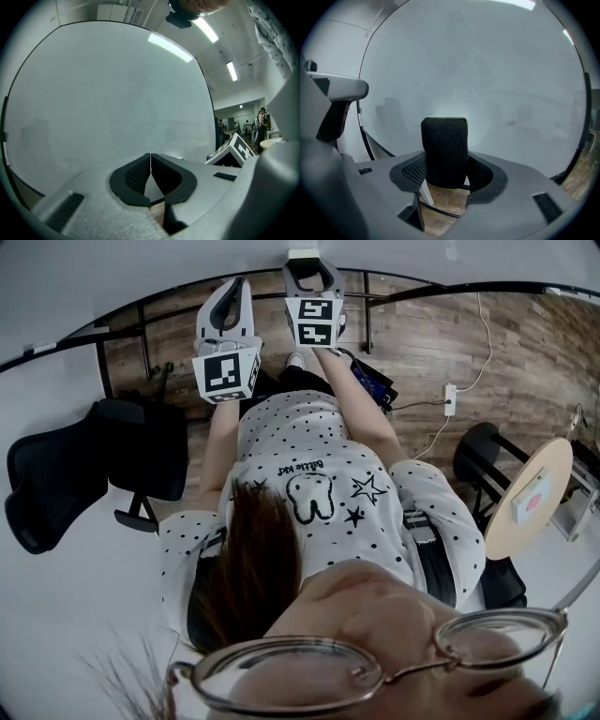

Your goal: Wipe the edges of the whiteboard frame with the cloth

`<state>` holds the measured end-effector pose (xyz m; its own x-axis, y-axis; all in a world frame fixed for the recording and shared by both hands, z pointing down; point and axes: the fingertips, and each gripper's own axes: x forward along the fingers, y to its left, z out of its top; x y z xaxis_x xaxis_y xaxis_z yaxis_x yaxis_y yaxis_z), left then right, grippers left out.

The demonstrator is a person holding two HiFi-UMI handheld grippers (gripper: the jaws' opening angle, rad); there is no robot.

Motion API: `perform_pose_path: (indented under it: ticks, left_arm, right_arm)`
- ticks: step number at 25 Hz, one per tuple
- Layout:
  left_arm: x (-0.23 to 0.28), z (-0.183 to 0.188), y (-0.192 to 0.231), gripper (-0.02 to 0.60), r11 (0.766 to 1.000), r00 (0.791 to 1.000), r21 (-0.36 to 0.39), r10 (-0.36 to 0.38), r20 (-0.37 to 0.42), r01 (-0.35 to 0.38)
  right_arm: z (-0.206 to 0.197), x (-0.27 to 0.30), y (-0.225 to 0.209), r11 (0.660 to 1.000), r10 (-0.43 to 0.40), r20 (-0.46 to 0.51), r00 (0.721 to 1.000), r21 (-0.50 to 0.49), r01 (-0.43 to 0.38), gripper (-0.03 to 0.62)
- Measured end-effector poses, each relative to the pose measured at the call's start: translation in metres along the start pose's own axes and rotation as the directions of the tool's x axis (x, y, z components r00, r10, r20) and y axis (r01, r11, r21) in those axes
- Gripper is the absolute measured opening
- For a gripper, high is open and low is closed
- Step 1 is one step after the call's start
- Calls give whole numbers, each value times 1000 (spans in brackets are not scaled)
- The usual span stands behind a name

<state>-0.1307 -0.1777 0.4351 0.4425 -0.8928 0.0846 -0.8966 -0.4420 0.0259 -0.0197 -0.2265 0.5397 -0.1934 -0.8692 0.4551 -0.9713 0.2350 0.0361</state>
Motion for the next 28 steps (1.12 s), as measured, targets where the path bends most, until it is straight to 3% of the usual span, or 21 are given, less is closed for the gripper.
perform_pose_path:
  ticks: [19, 28]
  left_arm:
    - [4, -4, -4, 20, 999, 999, -12, -33, 6, 33]
    - [15, 1, -28, 20, 994, 995, -20, -104, -13, 103]
  right_arm:
    - [2, 0, -6, 1000, -7, 1, 1000, 2, 7, 238]
    - [-1, -17, -37, 999, -38, -13, 999, 31, 39, 239]
